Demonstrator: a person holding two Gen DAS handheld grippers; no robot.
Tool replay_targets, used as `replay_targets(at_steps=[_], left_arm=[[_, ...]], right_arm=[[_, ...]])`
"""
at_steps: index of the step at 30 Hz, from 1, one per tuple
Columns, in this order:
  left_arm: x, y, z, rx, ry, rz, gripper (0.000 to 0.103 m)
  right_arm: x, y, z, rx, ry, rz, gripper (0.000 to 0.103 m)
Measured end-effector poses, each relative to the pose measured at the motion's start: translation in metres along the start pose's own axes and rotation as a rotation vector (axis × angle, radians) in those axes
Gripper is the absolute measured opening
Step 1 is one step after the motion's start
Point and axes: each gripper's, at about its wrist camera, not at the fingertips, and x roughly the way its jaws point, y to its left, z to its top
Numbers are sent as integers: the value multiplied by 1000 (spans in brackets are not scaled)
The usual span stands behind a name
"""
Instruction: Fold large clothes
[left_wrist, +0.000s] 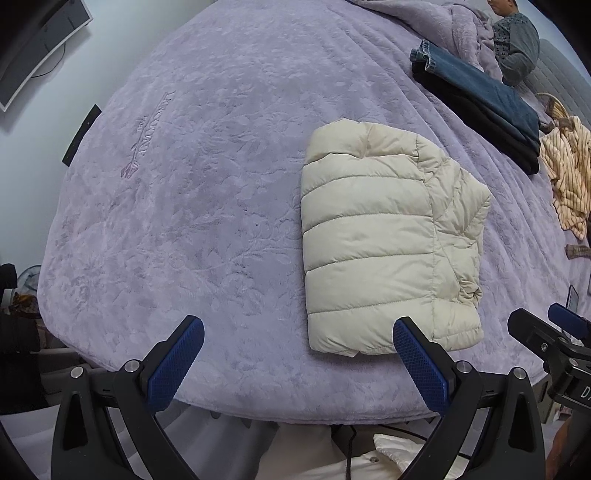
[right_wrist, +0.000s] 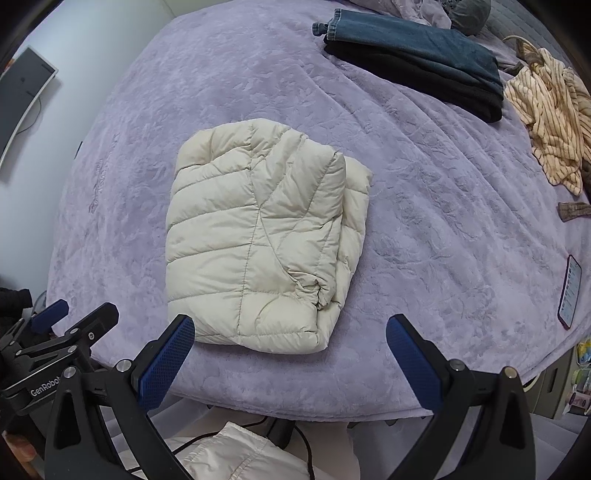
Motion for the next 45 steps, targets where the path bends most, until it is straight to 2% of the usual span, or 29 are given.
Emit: replay_targets(at_steps=[45], left_arm=[[-6, -3, 2, 26, -31, 16, 103]], right_arm=[[-1, 2, 1, 0, -21, -15, 103]])
